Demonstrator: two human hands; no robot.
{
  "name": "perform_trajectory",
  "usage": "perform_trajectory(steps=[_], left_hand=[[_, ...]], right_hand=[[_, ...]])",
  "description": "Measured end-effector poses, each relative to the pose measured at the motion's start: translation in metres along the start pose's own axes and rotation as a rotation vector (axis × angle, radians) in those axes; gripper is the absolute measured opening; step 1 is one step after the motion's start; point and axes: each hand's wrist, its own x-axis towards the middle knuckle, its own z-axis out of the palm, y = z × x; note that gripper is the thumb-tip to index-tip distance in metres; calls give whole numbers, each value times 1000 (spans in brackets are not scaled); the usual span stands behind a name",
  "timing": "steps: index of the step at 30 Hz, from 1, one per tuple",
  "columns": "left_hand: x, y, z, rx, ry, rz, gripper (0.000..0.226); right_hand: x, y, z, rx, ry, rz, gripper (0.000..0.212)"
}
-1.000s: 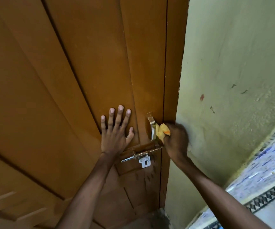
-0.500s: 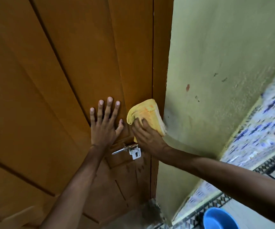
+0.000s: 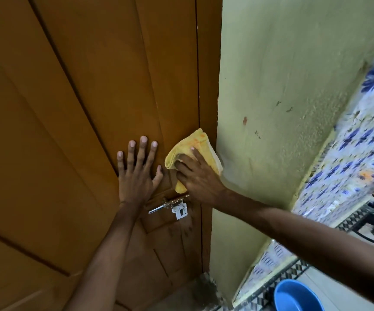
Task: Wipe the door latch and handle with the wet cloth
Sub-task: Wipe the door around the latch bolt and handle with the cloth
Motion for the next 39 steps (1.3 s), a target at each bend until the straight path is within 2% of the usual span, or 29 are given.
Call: perform_trajectory(steps=[5, 8, 11, 13, 15, 17, 19, 22, 24, 30, 35, 39], left_hand=[[0, 1, 1, 3, -1, 3, 74], [0, 0, 2, 10, -1, 7, 74], [1, 0, 2, 8, 0, -1, 74], [1, 0, 3, 13, -1, -6, 73], [1, 0, 4, 21, 2, -3, 74], [1, 0, 4, 24, 8, -4, 74], [1, 1, 4, 33, 13, -2, 75], [0, 1, 5, 24, 22, 2, 75], [0, 1, 7, 22, 32, 5, 75], [0, 1, 8, 19, 42, 3, 76], [-1, 0, 11, 25, 55, 5, 78], [0, 0, 10, 34, 60, 16, 79]], right_hand=[[-35, -40, 19, 287, 121, 299, 21], [-54, -54, 18, 648, 102, 536, 29], [-64, -56, 6, 895, 149, 974, 36], [-59, -53, -6, 1167, 209, 1389, 30], [-48, -44, -8, 1498, 174, 1755, 24], [-31, -37, -10, 1872, 119, 1938, 26], [-11, -35, -16, 2064, 124, 2004, 27], [2, -42, -27, 2088, 164, 2005, 29], [0, -47, -28, 2133, 128, 1989, 32], [6, -42, -30, 2016, 104, 2073, 34], [4, -39, -31, 1901, -10, 2080, 31], [13, -32, -39, 1869, -7, 2110, 11]])
